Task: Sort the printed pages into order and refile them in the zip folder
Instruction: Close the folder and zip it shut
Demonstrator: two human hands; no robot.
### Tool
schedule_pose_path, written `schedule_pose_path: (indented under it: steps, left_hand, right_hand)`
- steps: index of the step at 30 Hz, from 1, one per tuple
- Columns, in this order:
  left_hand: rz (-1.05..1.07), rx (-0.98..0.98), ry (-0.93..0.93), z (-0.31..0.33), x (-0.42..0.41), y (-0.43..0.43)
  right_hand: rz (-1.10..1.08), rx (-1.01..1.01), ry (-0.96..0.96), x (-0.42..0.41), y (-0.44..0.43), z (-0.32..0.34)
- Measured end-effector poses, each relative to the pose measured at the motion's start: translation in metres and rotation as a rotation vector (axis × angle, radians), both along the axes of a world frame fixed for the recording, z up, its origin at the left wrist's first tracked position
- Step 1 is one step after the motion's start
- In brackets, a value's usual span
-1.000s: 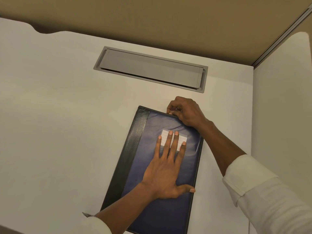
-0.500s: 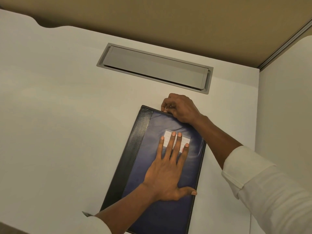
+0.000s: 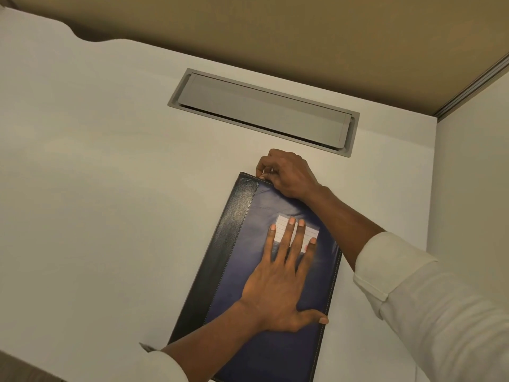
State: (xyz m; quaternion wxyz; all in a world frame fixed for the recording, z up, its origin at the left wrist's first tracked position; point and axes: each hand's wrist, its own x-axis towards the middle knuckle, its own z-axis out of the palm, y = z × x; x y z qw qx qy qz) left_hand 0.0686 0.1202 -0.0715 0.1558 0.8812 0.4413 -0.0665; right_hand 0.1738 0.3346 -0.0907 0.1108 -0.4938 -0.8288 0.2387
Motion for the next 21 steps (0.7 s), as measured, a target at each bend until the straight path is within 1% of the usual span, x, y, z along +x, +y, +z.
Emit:
schedule_pose_path:
  steps: [9,21]
  left_hand:
    - [0.004,-0.001,-0.016,0.002,-0.001,0.001]
    - [0.004,0.006,-0.011,0.002,-0.001,0.0]
  right_hand:
    - [0.055,-0.007,0.018,-0.028,0.013,0.002]
    - [0.022,0.011,-0.02,-0.032,0.006,0.006]
